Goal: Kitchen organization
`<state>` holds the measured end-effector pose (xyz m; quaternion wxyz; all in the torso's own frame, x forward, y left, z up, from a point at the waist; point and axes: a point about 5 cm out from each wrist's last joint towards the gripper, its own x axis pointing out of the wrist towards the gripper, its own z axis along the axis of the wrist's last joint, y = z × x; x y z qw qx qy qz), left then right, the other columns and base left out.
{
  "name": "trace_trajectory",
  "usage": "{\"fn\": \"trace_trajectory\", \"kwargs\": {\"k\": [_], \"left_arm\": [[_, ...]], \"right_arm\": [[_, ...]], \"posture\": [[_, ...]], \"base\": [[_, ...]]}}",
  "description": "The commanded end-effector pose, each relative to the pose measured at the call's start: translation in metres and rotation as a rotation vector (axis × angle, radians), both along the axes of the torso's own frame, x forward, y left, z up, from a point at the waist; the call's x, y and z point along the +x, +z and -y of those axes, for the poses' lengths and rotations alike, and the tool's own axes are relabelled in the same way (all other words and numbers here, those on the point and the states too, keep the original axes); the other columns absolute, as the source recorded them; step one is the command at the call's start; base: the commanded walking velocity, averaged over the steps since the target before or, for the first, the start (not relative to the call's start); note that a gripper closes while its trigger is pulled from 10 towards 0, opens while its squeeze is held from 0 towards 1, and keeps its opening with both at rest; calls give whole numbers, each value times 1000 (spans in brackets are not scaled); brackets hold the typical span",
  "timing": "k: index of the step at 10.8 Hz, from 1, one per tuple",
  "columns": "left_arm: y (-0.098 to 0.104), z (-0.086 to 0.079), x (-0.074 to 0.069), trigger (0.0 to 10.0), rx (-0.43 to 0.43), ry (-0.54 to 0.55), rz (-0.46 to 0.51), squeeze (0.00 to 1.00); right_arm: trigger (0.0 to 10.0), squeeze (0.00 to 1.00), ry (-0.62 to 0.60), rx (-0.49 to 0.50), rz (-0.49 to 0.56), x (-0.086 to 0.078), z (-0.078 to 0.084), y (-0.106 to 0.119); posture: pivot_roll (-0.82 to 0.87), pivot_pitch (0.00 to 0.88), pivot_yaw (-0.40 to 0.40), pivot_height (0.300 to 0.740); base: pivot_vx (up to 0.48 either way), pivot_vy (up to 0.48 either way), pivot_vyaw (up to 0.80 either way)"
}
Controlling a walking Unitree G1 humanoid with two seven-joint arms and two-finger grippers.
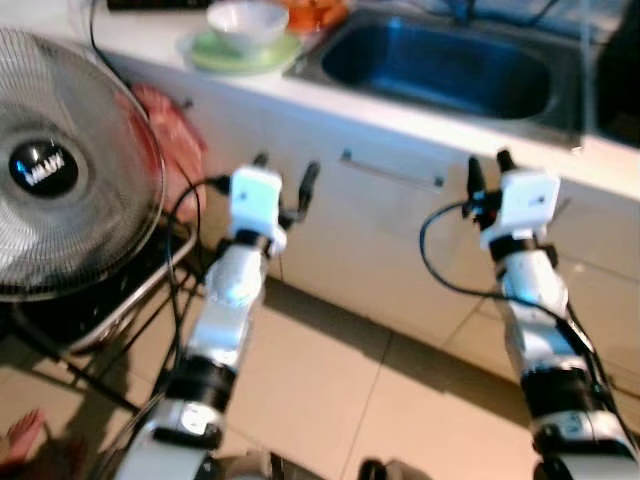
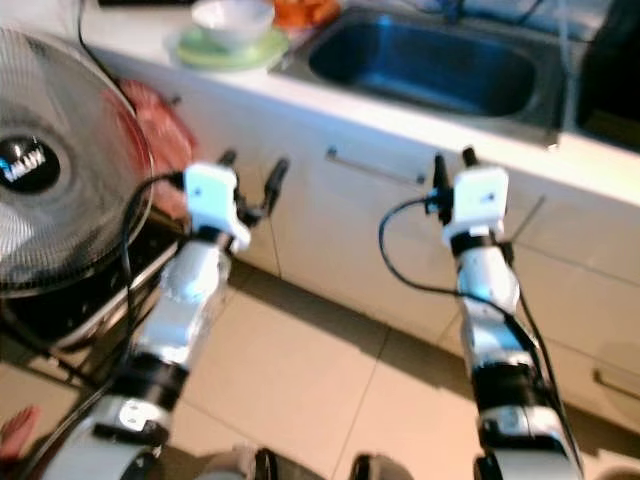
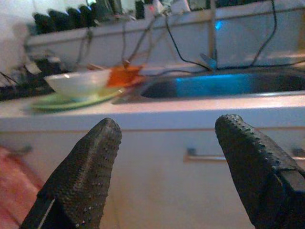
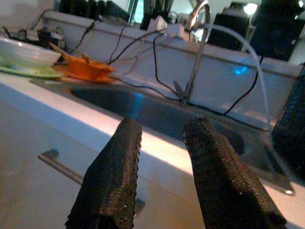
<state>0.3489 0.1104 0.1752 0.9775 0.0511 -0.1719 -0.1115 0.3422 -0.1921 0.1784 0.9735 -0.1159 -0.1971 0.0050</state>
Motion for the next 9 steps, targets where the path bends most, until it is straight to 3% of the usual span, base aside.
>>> {"fn": "trace_trajectory", "kwargs": {"k": [1,3,5,7,9], "left_arm": [[2,1,1,10000,-2,0,3,0],[-1,1,0,10000,4,-1,-7,0],[-19,0,-2,10000,26,-3,-63,0],[-60,-11,-9,10000,75,26,-205,0],[-119,-28,-29,10000,144,63,-434,0]], "right_arm": [[10000,0,-2,-9,0,0,3,2],[10000,0,-8,-6,-13,-1,4,-2],[10000,0,-15,-4,-50,-4,6,-13],[10000,0,-16,-13,-240,-12,10,-60],[10000,0,-61,-1,-573,-41,24,-136]], "posture": [[-49,130,15,740],[-52,131,17,740],[-52,132,18,740],[-54,123,19,740],[-50,108,21,740]], "base": [[0,0,0],[0,0,0],[0,0,0],[0,0,0],[0,0,0]]}}
